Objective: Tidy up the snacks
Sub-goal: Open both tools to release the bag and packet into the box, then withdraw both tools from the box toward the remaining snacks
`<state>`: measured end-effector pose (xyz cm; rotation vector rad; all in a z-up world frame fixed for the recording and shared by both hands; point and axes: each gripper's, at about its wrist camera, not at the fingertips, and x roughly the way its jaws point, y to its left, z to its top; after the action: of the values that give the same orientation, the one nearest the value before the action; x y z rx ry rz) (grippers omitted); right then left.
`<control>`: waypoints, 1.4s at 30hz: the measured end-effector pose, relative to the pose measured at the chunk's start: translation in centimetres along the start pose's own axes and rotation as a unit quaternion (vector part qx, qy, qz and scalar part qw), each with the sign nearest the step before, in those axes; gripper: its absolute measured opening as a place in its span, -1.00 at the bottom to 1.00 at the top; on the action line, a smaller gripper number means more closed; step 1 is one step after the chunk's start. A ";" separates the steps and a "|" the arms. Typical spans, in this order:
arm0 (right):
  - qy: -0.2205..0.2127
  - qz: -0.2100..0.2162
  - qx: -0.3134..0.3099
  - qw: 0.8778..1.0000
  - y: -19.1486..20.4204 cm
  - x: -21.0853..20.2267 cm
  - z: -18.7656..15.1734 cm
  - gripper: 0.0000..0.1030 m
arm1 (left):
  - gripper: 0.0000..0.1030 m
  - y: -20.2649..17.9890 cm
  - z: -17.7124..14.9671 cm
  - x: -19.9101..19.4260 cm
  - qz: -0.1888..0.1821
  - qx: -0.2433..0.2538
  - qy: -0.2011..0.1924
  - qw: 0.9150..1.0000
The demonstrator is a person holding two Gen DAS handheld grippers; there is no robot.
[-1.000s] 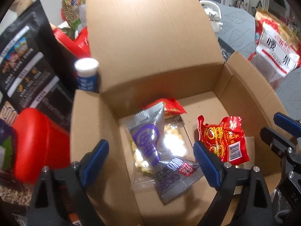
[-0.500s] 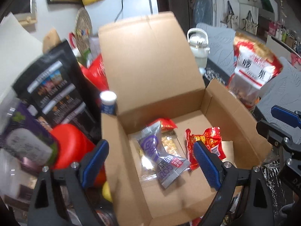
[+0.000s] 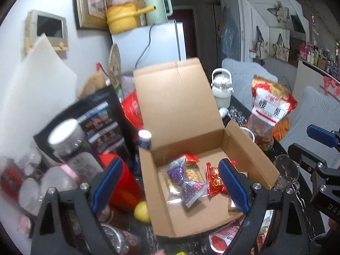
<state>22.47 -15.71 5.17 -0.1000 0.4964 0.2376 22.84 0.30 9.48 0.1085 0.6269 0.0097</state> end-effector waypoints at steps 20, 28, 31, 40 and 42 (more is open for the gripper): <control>-0.076 0.002 -0.014 0.997 2.2 -11.1 -3.1 0.37 | 0.79 0.3 -4.1 -10.2 -0.031 0.014 -0.061 0.998; -0.080 0.016 -0.012 0.997 3.2 -13.6 -6.3 0.41 | 0.79 -0.3 -7.0 -12.6 -0.046 0.024 -0.063 0.997; -0.076 0.022 -0.008 0.997 3.5 -13.9 -7.5 0.41 | 0.79 -0.4 -8.2 -13.0 -0.053 0.025 -0.057 0.997; -0.060 0.022 0.006 0.998 4.5 -13.9 -11.4 0.41 | 0.79 -0.3 -11.5 -13.8 -0.065 0.023 -0.046 0.997; -0.056 0.024 0.012 0.998 4.7 -13.8 -12.3 0.41 | 0.79 -0.4 -12.2 -13.7 -0.070 0.026 -0.043 0.996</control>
<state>3.89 -15.84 0.83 -0.0517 0.3912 0.2837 4.60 0.51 7.68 0.1141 0.5479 -0.1470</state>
